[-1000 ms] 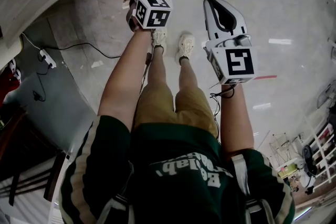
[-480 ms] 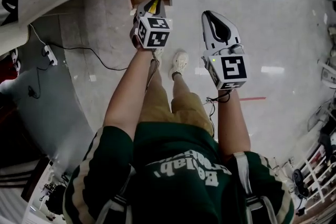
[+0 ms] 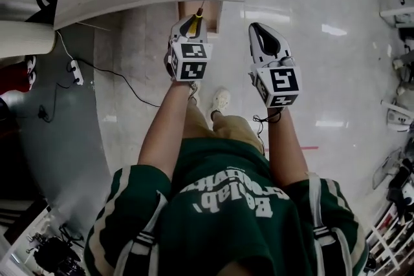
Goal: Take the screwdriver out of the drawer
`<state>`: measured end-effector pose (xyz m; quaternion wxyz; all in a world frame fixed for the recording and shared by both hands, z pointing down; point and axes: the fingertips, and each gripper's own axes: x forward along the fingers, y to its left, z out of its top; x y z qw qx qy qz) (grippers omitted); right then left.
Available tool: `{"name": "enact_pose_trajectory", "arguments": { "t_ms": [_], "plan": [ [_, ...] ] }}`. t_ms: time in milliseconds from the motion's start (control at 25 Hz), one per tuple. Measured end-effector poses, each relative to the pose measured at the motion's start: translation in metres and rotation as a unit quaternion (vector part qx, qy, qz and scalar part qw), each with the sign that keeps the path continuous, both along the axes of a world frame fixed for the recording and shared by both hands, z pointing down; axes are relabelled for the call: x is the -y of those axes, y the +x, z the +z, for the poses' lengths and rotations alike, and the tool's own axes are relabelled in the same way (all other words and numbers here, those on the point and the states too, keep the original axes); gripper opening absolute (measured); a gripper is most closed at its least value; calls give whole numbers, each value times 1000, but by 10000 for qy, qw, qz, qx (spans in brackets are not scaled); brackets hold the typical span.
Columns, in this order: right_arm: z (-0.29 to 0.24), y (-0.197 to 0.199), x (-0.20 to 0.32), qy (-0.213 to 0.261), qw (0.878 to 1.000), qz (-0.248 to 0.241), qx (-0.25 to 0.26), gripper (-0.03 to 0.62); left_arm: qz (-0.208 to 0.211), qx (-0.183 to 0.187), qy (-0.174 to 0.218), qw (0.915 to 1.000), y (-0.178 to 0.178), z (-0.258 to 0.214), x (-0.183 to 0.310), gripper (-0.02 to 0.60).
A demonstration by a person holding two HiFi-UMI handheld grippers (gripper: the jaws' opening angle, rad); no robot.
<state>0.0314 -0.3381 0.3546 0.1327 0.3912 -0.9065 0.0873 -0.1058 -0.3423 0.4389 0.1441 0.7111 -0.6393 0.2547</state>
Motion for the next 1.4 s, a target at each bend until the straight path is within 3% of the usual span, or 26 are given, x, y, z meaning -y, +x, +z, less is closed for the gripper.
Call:
{"name": "enact_pose_trajectory", "arguments": {
  "t_ms": [320,560,720,1040,1400],
  "plan": [
    [-88,-6,-35,496,9986,-10,165,37,-87,-331,852,9958,-12,-135,-60,78],
    [-140,-30,-65,816,9960,-9,373,37,4,-560,1199,9912,-35,-197,-104,78],
    [-172,-42,-76,1014,9943,39,315,37,198,-462,1458,9880,-42,-240,-114,78],
    [-222,-64,-109,1328,9907,154,266,37,476,-492,1735,9825,-69,-293,-138,80],
    [-241,-95,-148,1423,9883,476,259,35,602,-351,1959,9781,-115,-314,-174,80]
  ]
}}
